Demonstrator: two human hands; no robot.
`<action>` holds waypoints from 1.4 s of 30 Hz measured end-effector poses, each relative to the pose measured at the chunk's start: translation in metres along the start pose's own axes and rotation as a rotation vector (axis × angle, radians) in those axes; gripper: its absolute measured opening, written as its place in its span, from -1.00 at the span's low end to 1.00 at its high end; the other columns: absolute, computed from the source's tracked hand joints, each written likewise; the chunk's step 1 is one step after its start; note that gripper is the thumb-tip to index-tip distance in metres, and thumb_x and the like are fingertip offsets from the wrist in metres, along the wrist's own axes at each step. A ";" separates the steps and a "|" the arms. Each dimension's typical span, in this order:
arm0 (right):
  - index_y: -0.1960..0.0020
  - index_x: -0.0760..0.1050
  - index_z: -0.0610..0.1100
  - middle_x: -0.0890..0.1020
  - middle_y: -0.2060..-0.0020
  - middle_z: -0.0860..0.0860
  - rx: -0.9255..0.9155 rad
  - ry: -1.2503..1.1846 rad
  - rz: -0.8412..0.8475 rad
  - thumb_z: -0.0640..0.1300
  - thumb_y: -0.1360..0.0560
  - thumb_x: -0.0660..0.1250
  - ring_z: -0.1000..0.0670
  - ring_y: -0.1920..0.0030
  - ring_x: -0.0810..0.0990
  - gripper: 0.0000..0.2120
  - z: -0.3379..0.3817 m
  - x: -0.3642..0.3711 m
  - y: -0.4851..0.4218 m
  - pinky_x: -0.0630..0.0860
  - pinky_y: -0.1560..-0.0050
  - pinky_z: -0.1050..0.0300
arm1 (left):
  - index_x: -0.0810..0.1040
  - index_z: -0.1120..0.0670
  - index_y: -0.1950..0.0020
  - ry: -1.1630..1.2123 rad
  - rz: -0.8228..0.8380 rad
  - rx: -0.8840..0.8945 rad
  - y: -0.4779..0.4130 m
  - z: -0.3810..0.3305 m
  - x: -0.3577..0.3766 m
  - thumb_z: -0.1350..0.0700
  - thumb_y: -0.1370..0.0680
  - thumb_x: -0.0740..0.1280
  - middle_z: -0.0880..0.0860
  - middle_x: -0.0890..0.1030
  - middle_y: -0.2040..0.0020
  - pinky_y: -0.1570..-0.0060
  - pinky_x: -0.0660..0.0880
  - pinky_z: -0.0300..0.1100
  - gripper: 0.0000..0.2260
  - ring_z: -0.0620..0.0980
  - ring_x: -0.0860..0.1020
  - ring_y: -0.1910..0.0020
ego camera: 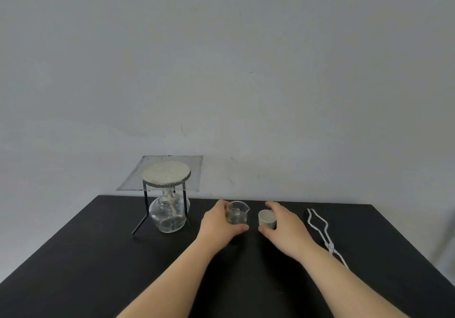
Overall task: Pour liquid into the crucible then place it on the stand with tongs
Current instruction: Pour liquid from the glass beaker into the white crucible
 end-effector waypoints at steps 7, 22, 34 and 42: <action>-0.44 0.30 -0.03 0.59 -0.20 0.00 0.030 -0.023 -0.015 0.01 -0.43 0.43 -0.04 -0.17 0.55 -0.37 -0.002 -0.002 0.004 0.46 -0.17 0.07 | 0.53 0.03 -0.11 -0.011 -0.003 -0.003 0.003 0.001 -0.003 -0.01 -0.30 0.56 -0.06 0.60 0.09 0.15 0.41 -0.33 -0.56 -0.10 0.56 0.08; -0.46 0.24 0.08 0.55 -0.27 0.04 -0.005 -0.067 0.015 0.02 -0.41 0.47 0.00 -0.25 0.52 -0.30 0.029 -0.010 0.060 0.48 -0.26 0.07 | 0.58 -0.02 0.01 -0.019 0.032 0.059 0.060 -0.013 -0.030 -0.03 -0.24 0.56 -0.07 0.63 0.12 0.21 0.39 -0.33 -0.63 -0.13 0.58 0.12; -0.44 0.26 0.11 0.55 -0.26 0.06 -0.007 -0.100 0.068 0.01 -0.41 0.46 0.01 -0.24 0.52 -0.33 0.033 0.006 0.121 0.45 -0.25 0.10 | 0.61 -0.05 0.04 0.008 0.071 0.027 0.116 0.005 -0.040 0.02 -0.22 0.55 -0.03 0.66 0.11 0.14 0.47 -0.29 -0.65 -0.09 0.60 0.08; -0.43 0.28 0.11 0.56 -0.27 0.06 0.007 -0.125 0.056 0.02 -0.41 0.47 0.01 -0.25 0.52 -0.34 0.028 0.008 0.126 0.45 -0.25 0.10 | 0.61 -0.08 0.03 -0.001 0.091 0.026 0.123 0.007 -0.033 0.01 -0.20 0.53 -0.04 0.66 0.11 0.11 0.49 -0.26 -0.64 -0.09 0.61 0.09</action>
Point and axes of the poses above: each hand's wrist, its own y-axis away from the middle knuckle, its own x-axis out of the palm, z = x × y, the point moved 10 cm from there along -y, towards the middle knuckle
